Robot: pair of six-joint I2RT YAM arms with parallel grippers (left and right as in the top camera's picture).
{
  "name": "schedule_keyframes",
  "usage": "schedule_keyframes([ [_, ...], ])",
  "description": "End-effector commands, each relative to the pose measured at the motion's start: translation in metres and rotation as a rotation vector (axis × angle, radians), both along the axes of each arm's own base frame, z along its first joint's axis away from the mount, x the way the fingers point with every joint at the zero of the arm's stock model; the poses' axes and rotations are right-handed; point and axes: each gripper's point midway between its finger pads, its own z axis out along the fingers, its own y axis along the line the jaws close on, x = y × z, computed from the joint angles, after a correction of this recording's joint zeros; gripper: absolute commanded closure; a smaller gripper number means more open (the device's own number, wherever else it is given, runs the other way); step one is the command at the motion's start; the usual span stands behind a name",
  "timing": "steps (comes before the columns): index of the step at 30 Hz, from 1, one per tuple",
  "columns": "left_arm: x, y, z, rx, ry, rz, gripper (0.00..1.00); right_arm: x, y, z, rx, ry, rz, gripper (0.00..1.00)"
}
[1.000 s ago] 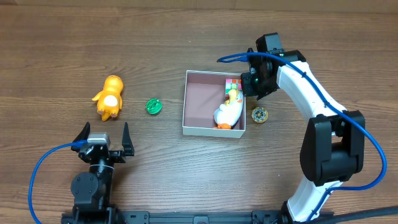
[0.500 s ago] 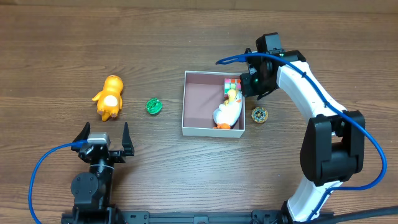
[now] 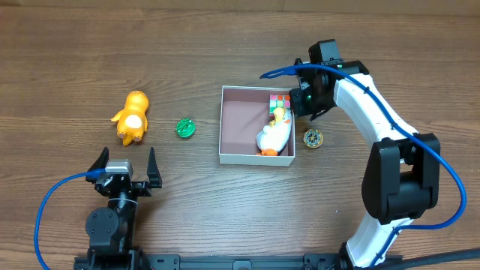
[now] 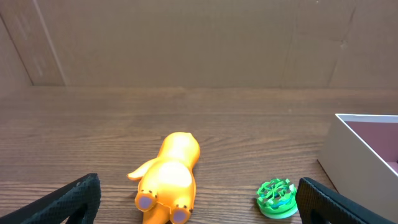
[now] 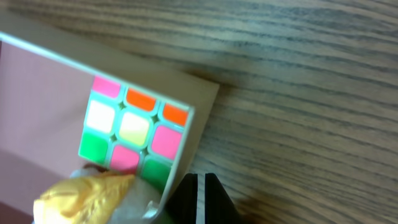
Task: Pack container
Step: 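Raise the right gripper and shift it right over the gold toy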
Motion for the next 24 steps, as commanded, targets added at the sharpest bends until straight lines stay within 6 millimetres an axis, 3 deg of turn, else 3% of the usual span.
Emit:
schedule_keyframes([
  [1,0.000,0.002,0.000,0.023,-0.002,0.010,0.00,0.008,-0.004,0.005,-0.009,-0.022,-0.057,0.92],
  [7,0.000,0.002,0.000,0.023,-0.002,0.010,0.00,0.020,-0.013,0.023,-0.003,-0.051,-0.084,0.92],
  [13,0.000,0.002,0.000,0.023,-0.002,0.010,0.00,0.031,-0.030,0.053,-0.014,-0.063,-0.155,0.83],
  [15,0.000,0.002,0.000,0.023,-0.002,0.010,0.00,0.033,-0.042,0.065,-0.035,-0.061,-0.217,0.76],
  [16,0.000,0.002,0.000,0.023,-0.002,0.010,0.00,0.033,-0.045,0.069,-0.041,-0.058,-0.233,0.66],
  [17,0.000,0.002,0.000,0.023,-0.002,0.010,0.00,0.031,-0.052,0.077,-0.052,-0.046,-0.269,0.49],
  [21,0.000,0.002,0.000,0.023,-0.002,0.010,0.00,0.013,-0.071,0.092,-0.098,0.026,-0.361,0.12],
  [24,0.000,0.002,0.000,0.023,-0.002,0.010,0.00,-0.009,-0.079,0.095,-0.127,0.116,-0.401,0.00],
])
